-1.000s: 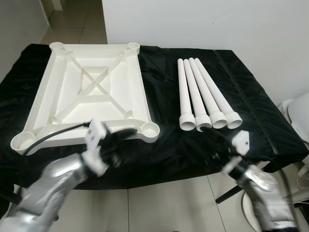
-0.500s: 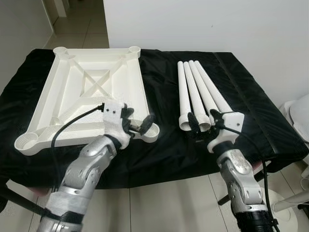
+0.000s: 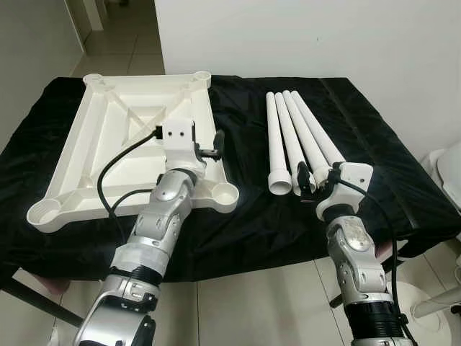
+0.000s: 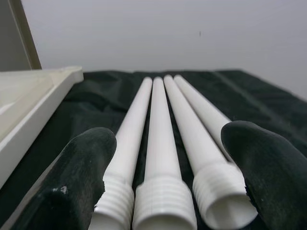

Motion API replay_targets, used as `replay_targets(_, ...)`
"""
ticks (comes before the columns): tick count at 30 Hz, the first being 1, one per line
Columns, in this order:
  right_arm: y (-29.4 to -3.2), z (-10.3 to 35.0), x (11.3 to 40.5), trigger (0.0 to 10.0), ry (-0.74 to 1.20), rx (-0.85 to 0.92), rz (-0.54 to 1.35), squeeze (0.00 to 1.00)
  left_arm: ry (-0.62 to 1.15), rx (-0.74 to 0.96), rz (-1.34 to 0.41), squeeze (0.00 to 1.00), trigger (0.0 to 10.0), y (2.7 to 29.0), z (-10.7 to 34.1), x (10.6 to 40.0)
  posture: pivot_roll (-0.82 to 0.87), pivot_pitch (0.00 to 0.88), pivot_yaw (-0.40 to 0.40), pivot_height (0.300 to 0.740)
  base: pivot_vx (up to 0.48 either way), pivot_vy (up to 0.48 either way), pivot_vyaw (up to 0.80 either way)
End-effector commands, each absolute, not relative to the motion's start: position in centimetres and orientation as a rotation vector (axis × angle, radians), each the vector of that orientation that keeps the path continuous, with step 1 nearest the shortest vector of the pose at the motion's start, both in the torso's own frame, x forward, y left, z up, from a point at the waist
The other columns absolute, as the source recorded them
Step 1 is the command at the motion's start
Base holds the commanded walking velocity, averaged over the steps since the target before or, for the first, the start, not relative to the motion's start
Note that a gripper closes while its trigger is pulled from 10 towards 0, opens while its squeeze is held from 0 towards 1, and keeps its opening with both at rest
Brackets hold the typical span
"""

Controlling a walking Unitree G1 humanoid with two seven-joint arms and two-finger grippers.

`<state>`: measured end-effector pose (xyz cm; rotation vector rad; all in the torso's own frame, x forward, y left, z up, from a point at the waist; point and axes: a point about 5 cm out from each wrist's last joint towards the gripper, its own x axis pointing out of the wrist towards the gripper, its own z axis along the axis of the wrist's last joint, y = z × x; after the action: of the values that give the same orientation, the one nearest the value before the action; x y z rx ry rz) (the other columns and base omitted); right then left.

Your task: Building children table

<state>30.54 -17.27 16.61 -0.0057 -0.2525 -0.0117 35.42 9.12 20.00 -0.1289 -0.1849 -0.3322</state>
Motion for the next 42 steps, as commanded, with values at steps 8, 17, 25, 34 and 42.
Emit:
replay_targets(8, -16.7, 16.6, 30.5, 10.0, -0.297, -0.059, -0.045, 0.0, -0.17, -0.062, -0.372, 0.0, 10.0, 10.4, 18.5, 35.1, -0.07, 0.0, 0.008, 0.74, 0.0, 0.0, 0.0)
replay_targets(17, -16.3, 16.8, 30.8, 10.0, -0.297, -0.037, -0.027, 0.0, -0.206, -0.035, -0.352, 0.0, 10.0, 10.4, 19.8, 35.9, -0.05, 0.0, -0.023, 0.74, 0.0, 0.0, 0.0)
replay_targets(25, -17.2, 17.3, 31.2, 10.0, -0.291, -0.034, -0.074, 0.0, -0.188, -0.049, -0.282, 0.0, 10.0, 12.0, 19.4, 36.0, -0.03, 0.01, -0.027, 0.74, 0.0, 0.0, -0.65)
replay_targets(34, -17.7, 18.2, 31.6, 10.0, -0.343, -0.08, -0.061, 0.0, -0.231, -0.091, -0.2, 0.0, 10.0, 14.3, 20.5, 36.3, -0.01, 0.01, -0.002, 0.74, 0.0, 0.0, -0.69)
replay_targets(42, -18.1, 18.2, 31.1, 10.0, -0.355, -0.093, -0.071, 0.0, -0.242, -0.065, -0.219, 0.0, 10.0, 14.7, 20.6, 36.2, -0.03, 0.0, 0.007, 0.74, 0.0, 0.0, 0.0)
